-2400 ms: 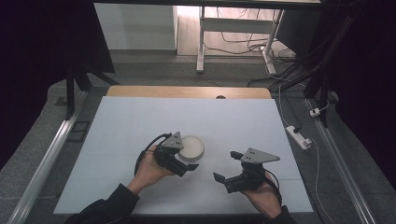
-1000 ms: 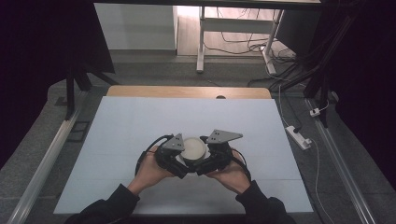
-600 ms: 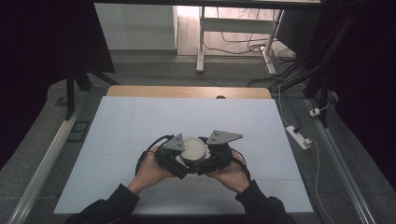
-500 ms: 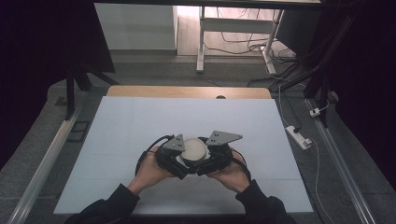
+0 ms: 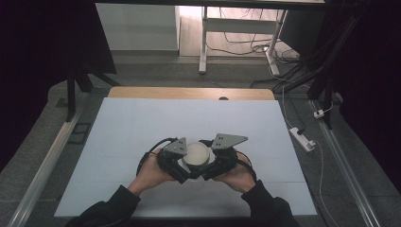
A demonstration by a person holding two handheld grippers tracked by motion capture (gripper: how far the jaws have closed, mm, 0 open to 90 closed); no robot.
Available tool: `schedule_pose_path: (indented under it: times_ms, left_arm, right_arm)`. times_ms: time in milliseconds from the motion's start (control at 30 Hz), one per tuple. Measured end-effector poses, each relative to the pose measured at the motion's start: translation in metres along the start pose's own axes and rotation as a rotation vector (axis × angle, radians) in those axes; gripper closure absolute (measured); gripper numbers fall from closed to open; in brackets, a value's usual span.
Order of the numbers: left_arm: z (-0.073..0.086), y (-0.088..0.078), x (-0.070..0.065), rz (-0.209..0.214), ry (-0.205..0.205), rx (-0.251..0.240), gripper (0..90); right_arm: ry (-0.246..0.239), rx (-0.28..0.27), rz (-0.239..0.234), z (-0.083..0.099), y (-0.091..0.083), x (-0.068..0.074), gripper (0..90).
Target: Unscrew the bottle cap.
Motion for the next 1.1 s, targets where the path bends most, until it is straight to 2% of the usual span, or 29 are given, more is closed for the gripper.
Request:
schedule_pose_path:
  times_ms: [167, 233, 333, 400, 500, 633, 767, 900, 1000, 1100]
  left_arm:
    - [0.001, 0.002, -0.006, 0.054, 0.033, 0.016, 7.6]
    - [0.001, 0.004, -0.007, 0.062, 0.040, 0.017, 7.6]
    - [0.001, 0.005, -0.007, 0.054, 0.035, 0.014, 7.6]
    - [0.000, 0.003, -0.004, 0.035, 0.018, 0.005, 7.6]
    - [-0.001, -0.001, -0.001, 0.006, -0.008, -0.015, 7.6]
    - [-0.002, -0.005, 0.003, -0.031, -0.028, -0.029, 7.6]
    - [-0.002, -0.006, 0.005, -0.082, -0.047, -0.021, 7.6]
    - [-0.002, -0.006, 0.007, -0.107, -0.054, -0.007, 7.6]
    - [-0.002, -0.005, 0.006, -0.109, -0.050, -0.004, 7.6]
    - [-0.003, -0.005, 0.005, -0.108, -0.047, -0.008, 7.6]
  right_arm:
    - [-0.031, 0.005, -0.106, 0.003, -0.003, 0.001, 7.4]
    - [-0.049, 0.010, -0.147, 0.004, -0.005, 0.002, 7.3]
    - [-0.051, 0.016, -0.157, 0.005, -0.006, 0.001, 7.0]
    - [-0.038, 0.015, -0.140, 0.005, -0.005, 0.001, 6.4]
    - [0.011, 0.000, -0.083, 0.001, -0.003, 0.000, 1.2]
    - [0.041, -0.010, -0.007, -0.004, -0.003, 0.000, 0.0]
    - [0.046, -0.016, 0.072, -0.007, -0.002, 0.003, 0.0]
    - [0.052, -0.017, 0.154, -0.008, 0.002, 0.004, 0.0]
    - [0.059, -0.009, 0.170, -0.007, 0.004, 0.004, 0.5]
    - [0.078, -0.028, 0.171, -0.006, 0.003, 0.001, 6.5]
Point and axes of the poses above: each handheld gripper's, and its own axes: y roughly forward along the jaws, z roughly out of its underside, x roughly to its left, the point moved 8 cm from there along y, roughly forward along the jaws, and after that the axes turned 9 degrees about z, right-handed, at the moved point
